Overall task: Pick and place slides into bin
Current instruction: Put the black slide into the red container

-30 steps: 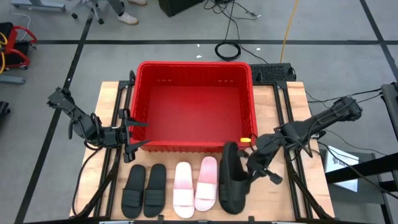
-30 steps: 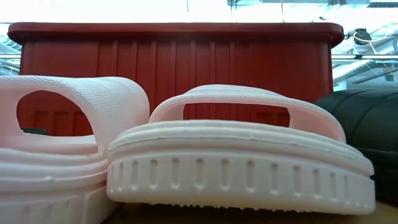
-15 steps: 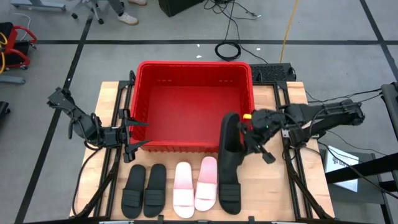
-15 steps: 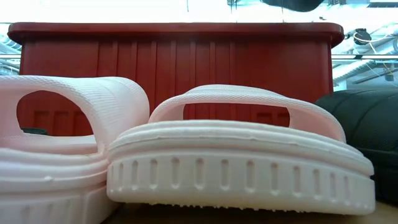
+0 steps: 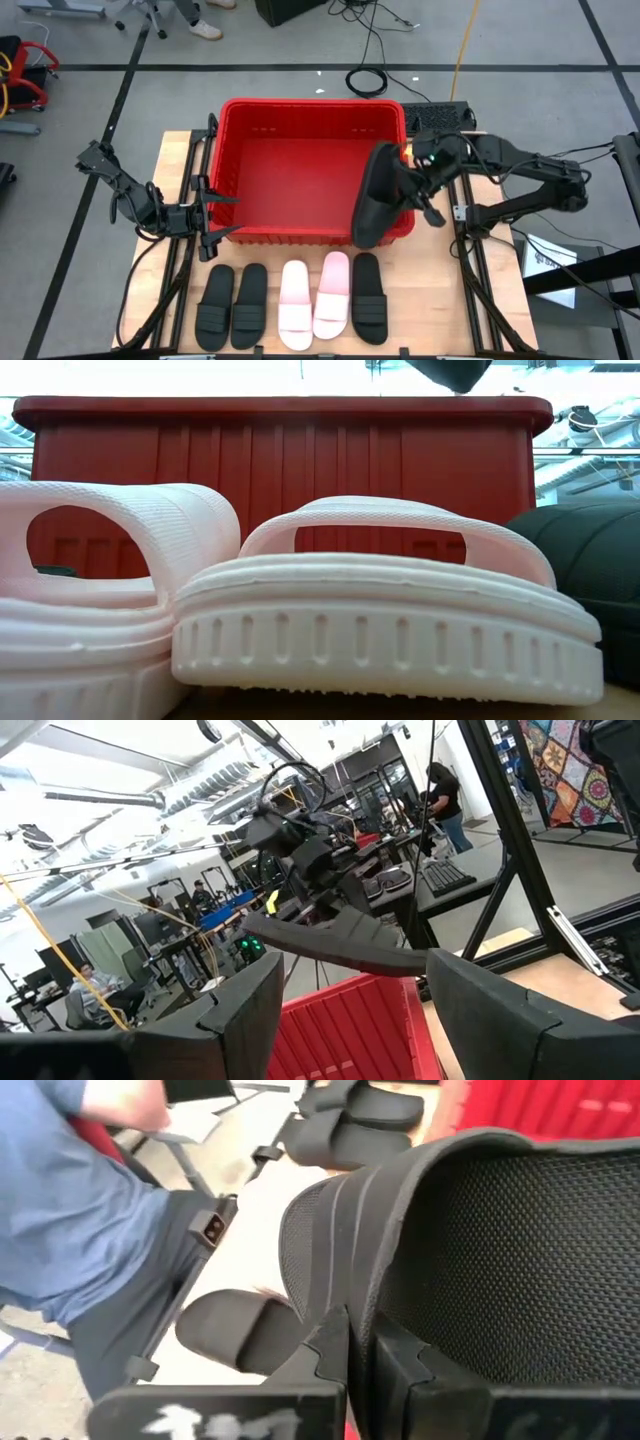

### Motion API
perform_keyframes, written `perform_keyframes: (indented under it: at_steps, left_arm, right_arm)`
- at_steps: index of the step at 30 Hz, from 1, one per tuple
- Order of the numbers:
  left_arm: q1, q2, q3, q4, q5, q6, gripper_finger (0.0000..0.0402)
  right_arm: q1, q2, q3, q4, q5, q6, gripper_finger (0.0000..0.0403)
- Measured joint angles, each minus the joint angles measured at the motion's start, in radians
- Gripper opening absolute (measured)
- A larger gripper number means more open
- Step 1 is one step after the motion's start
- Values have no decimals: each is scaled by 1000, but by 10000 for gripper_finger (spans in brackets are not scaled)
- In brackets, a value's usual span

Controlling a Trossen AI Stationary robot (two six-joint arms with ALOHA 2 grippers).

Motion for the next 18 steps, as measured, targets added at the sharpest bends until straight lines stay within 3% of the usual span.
perform_keyframes:
  at_steps: [10, 18]
  left_arm:
    - [27, 0, 0, 0, 0, 0, 253]
    - [52, 0, 0, 0, 0, 0, 253]
  right_arm:
    - [-185, 108, 52, -124, -62, -79, 6]
    - [-289, 268, 220, -330, -44, -170, 6]
